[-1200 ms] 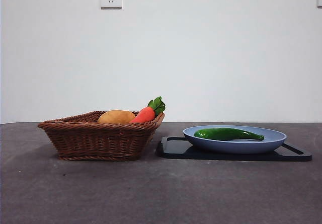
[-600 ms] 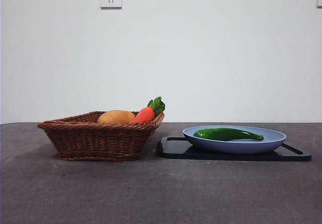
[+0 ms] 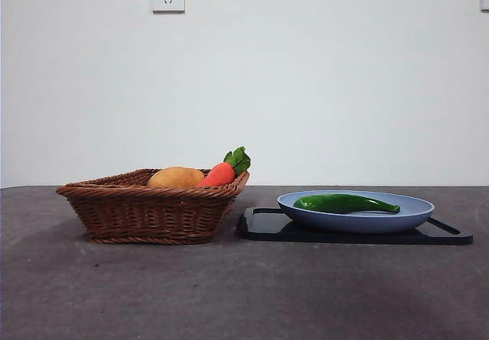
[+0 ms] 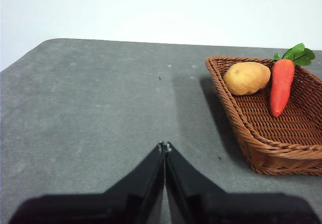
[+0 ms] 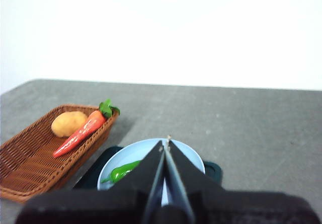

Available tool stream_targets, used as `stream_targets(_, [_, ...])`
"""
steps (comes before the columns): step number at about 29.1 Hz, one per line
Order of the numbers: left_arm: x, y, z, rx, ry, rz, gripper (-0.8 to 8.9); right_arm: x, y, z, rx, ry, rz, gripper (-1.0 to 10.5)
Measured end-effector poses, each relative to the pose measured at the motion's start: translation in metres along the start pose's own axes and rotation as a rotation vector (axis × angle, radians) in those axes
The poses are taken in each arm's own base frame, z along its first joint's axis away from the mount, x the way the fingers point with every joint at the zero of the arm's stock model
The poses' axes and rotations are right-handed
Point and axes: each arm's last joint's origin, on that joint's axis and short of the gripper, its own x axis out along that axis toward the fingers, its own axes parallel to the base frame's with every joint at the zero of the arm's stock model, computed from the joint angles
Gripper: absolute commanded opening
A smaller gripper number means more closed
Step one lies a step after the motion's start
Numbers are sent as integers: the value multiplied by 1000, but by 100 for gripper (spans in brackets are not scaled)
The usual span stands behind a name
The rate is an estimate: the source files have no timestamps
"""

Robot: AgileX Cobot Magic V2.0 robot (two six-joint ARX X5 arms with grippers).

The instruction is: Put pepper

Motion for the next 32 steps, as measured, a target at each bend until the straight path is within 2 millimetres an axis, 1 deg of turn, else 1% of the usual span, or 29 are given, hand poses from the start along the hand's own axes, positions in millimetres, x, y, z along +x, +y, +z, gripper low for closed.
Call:
stream_targets(3, [0, 0, 0, 0, 0, 0, 8, 4, -3, -31, 5, -42, -29, 11])
stream_targets(6, [0, 0, 0, 0, 0, 0, 8, 7, -5, -59, 16, -31, -57, 11])
stream_targets(9, [0, 0, 0, 0, 0, 0, 8, 8, -6, -80, 25, -6, -81, 11])
stream_targets(12, [0, 0, 0, 0, 0, 0, 8, 9, -7, -94, 31, 4, -103, 11])
stream_targets(17, [0, 0, 0, 0, 0, 0, 8, 11, -8, -108, 41, 23, -105, 11])
stream_targets(20, [0, 0, 0, 0, 0, 0, 8, 11, -9, -114, 55, 49, -106, 11])
stream_targets(24, [0, 0, 0, 0, 0, 0, 8, 11, -9, -117, 71, 83, -108, 11])
stream_targets(32, [0, 0, 0, 0, 0, 0, 8, 11, -9, -117, 108, 82, -110, 11])
